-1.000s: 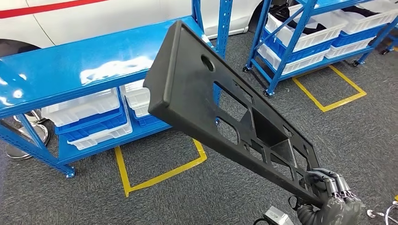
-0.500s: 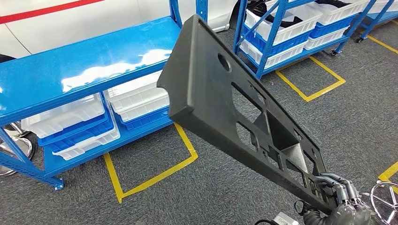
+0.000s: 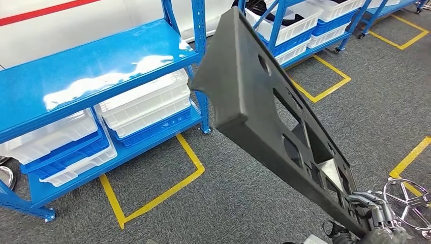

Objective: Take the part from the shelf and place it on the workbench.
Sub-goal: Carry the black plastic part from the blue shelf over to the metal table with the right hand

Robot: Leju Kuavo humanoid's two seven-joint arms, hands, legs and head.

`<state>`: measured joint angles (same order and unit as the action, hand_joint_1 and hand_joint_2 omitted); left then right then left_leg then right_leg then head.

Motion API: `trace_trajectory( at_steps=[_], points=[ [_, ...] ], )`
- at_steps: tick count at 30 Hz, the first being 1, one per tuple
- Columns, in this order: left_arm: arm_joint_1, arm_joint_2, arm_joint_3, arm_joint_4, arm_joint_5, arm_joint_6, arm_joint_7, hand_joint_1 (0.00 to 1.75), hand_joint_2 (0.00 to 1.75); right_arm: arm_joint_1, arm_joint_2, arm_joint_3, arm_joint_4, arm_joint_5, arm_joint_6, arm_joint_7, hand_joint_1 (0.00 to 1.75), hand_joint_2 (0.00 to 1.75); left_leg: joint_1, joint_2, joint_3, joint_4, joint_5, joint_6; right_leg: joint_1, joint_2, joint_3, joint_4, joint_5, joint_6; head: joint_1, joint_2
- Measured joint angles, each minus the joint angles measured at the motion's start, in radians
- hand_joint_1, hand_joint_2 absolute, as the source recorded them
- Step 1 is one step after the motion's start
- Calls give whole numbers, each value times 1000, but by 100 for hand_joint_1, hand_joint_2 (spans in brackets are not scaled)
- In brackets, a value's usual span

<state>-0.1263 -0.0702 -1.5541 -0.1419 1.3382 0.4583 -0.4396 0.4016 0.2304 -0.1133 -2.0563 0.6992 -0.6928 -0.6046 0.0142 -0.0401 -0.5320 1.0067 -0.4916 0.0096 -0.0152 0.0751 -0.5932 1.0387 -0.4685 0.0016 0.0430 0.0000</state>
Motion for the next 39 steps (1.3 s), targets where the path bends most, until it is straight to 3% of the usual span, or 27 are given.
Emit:
trace_trajectory(
  at_steps=[2,5,6,7,8,10,12,15,17,20,21,22,23,26,28,30,32,34,36,37,38,39],
  points=[
    [0,0,0,0,0,0,0,0,175,5,0,-7,-4,-5,0,-6,175,175,3,18,2,-10,7,17,0,-26,-20,45,-32,8,2,0],
    [2,0,0,0,0,0,0,0,175,8,0,-10,-5,-6,0,-9,175,175,-1,49,0,-11,8,28,1,-62,-106,231,-126,15,3,0],
    [3,0,0,0,0,0,0,0,175,9,0,-11,-5,-6,0,-10,175,175,-3,59,0,-11,8,28,0,-64,-124,270,-136,16,3,0],
    [3,0,0,0,0,0,0,0,175,11,0,-13,-5,-6,0,-10,175,175,-4,68,0,-10,7,28,0,-66,-123,272,-126,16,3,0],
    [2,0,0,0,0,0,0,0,175,12,0,-14,-5,-6,0,-10,175,175,-4,76,1,-10,6,27,0,-69,-102,234,-99,15,3,0],
    [0,0,0,0,0,0,-1,0,175,12,0,-16,-5,-7,0,-10,175,175,-7,88,4,-7,1,22,4,-92,-26,96,-39,7,3,0],
    [-1,0,0,0,0,0,-3,0,175,13,0,-16,-5,-7,0,-11,175,175,-11,98,6,-4,-3,12,12,-112,18,8,-17,-3,2,0],
    [-2,0,0,0,0,0,-5,0,175,17,0,-17,-5,-8,0,-11,175,175,-14,111,6,-2,-8,-1,13,-101,17,-7,-16,-17,2,0],
    [-4,0,0,0,1,0,-5,0,175,17,0,-17,-5,-7,0,-11,175,175,-12,91,-7,36,-40,-11,7,-90,18,-14,-11,-29,1,0],
    [-1,0,0,0,2,0,-5,0,175,17,1,-17,-5,-7,0,-11,175,175,-9,52,-88,218,-134,-20,5,-73,15,-15,-8,-38,1,0],
    [1,0,0,0,3,0,-5,0,175,17,1,-17,-5,-7,0,-11,175,175,-8,50,-111,267,-147,-22,5,-66,15,-15,-8,-38,1,0],
    [2,0,0,0,3,0,-5,0,175,18,1,-17,-4,-7,0,-12,175,175,-7,49,-119,282,-141,-22,5,-58,15,-14,-7,-38,1,0],
    [3,0,0,0,3,0,-5,0,175,18,1,-17,-4,-7,0,-12,175,175,-6,48,-109,258,-116,-22,5,-49,17,-14,-8,-38,1,0],
    [3,0,0,0,5,0,-6,0,175,18,1,-17,-5,-7,0,-14,175,175,-2,15,-24,65,-19,-16,6,-25,17,-8,-8,-33,1,0],
    [2,1,0,0,8,0,-6,0,175,21,1,-17,-5,-8,0,-17,175,175,-3,-5,1,6,-7,-10,6,-11,10,-5,-6,-21,2,0],
    [1,1,0,0,9,0,-4,0,175,27,2,-17,-6,-12,0,-23,175,175,-3,5,2,-1,-4,0,4,0,4,-5,-2,-8,2,0],
    [1,0,0,0,10,0,-2,0,175,34,2,-19,-10,-20,-1,-33,175,175,0,20,4,-9,3,15,5,-15,-9,22,-22,1,3,0],
    [2,0,0,0,10,0,-1,0,175,38,2,-22,-12,-29,-1,-43,175,175,-1,37,4,-14,6,26,4,-48,-56,125,-84,8,4,0],
    [4,0,0,0,10,0,0,0,175,41,3,-24,-13,-36,-1,-48,175,175,-4,57,3,-13,4,30,1,-62,-113,248,-137,14,5,0],
    [5,0,0,0,10,0,0,0,175,43,3,-25,-13,-38,-1,-49,175,175,-5,66,3,-13,3,30,0,-65,-123,272,-138,15,5,0],
    [5,0,0,0,10,0,0,0,175,44,3,-27,-13,-40,-1,-49,175,175,-5,74,4,-12,2,29,0,-67,-114,257,-120,16,5,0],
    [4,-1,0,0,10,0,0,0,175,46,3,-29,-13,-42,-1,-50,175,175,-5,81,7,-12,0,27,0,-73,-85,205,-88,14,5,0]
  ],
)
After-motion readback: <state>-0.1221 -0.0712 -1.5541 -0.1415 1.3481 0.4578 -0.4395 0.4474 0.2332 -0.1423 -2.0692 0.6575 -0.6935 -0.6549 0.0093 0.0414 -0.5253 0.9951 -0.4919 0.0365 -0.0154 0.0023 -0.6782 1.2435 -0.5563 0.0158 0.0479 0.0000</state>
